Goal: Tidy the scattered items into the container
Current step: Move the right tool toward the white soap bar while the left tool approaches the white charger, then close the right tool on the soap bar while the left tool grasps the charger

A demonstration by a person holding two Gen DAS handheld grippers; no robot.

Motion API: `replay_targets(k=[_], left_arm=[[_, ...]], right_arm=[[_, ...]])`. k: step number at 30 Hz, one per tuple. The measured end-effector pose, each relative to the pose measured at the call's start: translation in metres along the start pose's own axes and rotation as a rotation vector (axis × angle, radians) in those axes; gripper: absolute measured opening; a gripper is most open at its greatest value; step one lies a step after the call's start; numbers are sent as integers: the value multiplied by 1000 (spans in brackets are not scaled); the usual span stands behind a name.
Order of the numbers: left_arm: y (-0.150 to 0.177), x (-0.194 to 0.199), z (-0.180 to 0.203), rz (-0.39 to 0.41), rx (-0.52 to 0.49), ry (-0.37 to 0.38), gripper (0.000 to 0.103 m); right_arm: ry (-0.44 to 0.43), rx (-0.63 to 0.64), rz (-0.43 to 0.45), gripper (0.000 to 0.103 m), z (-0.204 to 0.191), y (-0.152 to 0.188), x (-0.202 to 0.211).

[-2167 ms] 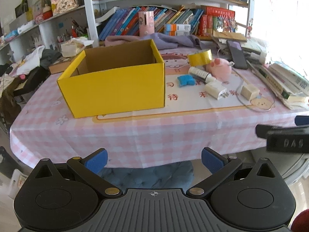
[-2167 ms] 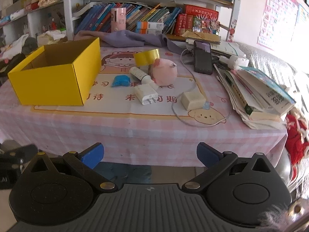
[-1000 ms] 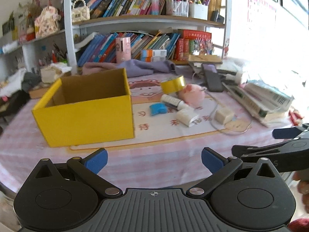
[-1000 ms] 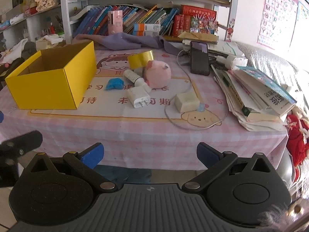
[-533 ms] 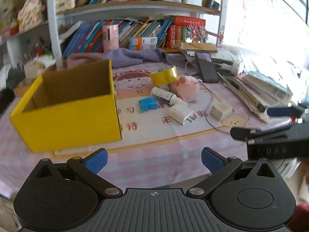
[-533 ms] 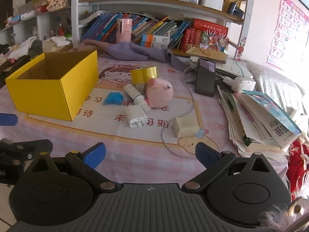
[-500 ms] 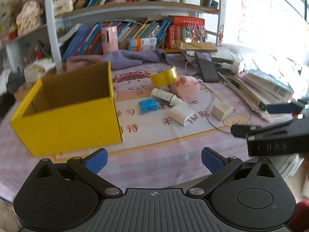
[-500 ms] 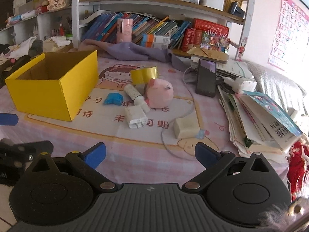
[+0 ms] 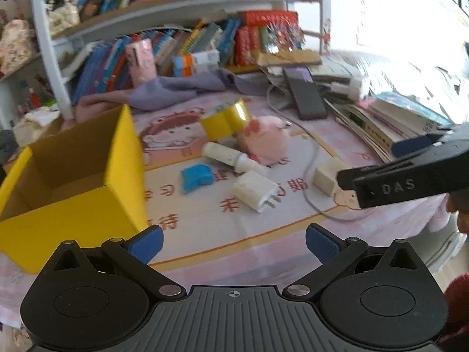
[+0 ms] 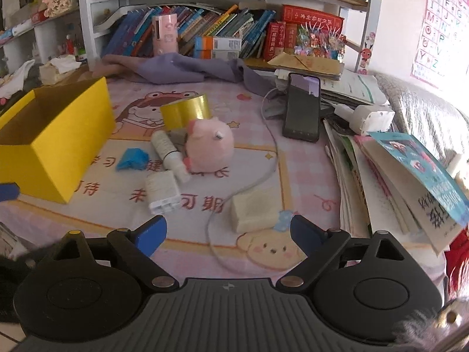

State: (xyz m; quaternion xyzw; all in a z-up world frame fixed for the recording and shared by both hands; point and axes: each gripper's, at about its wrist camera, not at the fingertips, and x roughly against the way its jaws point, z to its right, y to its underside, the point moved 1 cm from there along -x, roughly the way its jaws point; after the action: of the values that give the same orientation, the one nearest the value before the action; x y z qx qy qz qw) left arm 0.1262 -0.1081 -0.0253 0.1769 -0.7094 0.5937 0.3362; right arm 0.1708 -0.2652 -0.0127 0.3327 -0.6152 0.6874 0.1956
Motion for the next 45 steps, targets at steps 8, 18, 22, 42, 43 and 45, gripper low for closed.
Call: replay_targets(k=[8,18,22,42,43,45], left_arm=[[-20,-35,17,-66,40,-15,103],[-36,-91,30,-164,46,-69,103],[-41,-110,28,-193,70,-94,102],[-54,-165,25,-280,244,-118,74],[-54,-165,25,-276,242,-117,71],[-55,-163,25,-265,246,-121,58]], right_arm=[[-61,48,-81,89,27,-16,-40],[-186,118,-225,74,51,-27,-101],[-211,144,-272,69,56,-26,-119],[-273,209,-304,49,78,-35,-143],[-274,212,-306,50,78,-35,-144],[-275,221,-306,50,77,-35,-144]])
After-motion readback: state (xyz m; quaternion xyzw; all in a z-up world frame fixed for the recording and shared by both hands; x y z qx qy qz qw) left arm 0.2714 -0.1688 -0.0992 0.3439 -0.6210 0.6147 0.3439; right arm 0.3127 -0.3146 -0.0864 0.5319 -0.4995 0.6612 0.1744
